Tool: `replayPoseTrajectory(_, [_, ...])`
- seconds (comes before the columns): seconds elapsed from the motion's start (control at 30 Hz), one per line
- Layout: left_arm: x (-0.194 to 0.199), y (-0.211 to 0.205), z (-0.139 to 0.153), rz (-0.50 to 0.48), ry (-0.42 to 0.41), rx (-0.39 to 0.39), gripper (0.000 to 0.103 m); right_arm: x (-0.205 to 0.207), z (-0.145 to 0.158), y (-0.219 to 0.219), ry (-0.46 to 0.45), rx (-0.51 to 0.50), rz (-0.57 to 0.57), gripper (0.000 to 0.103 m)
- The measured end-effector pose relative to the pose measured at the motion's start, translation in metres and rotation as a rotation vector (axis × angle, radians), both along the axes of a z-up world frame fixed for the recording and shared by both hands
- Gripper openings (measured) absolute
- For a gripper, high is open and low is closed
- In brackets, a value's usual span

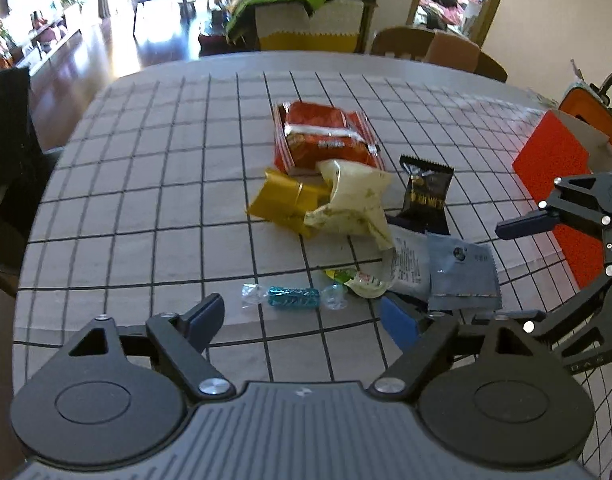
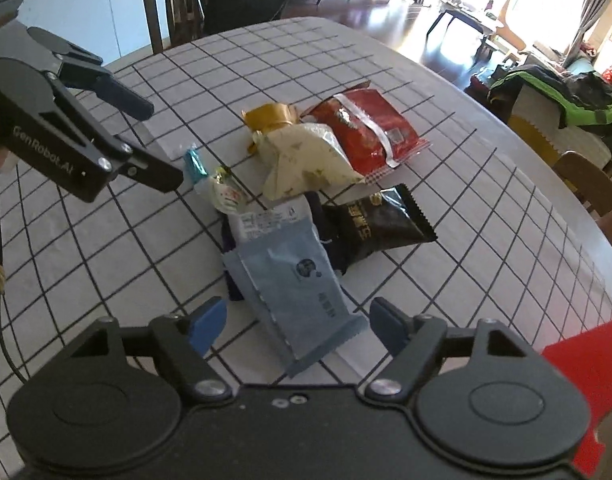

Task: Organize snacks
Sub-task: 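Grasp the small teal candy with the left gripper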

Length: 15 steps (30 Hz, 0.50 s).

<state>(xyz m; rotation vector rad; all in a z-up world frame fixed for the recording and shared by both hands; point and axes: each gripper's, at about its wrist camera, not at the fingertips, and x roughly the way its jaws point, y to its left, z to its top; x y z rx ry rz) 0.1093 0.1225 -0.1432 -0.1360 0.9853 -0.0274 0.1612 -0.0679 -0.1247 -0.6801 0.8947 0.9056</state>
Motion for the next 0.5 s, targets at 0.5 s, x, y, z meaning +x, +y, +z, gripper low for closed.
replayPoseTrajectory(0.5, [0.042,0.005,-0.006,-0.449,0.101,0.033,0.059,0.021,-0.008,0.003,0.091,0.011,0.040,0.062])
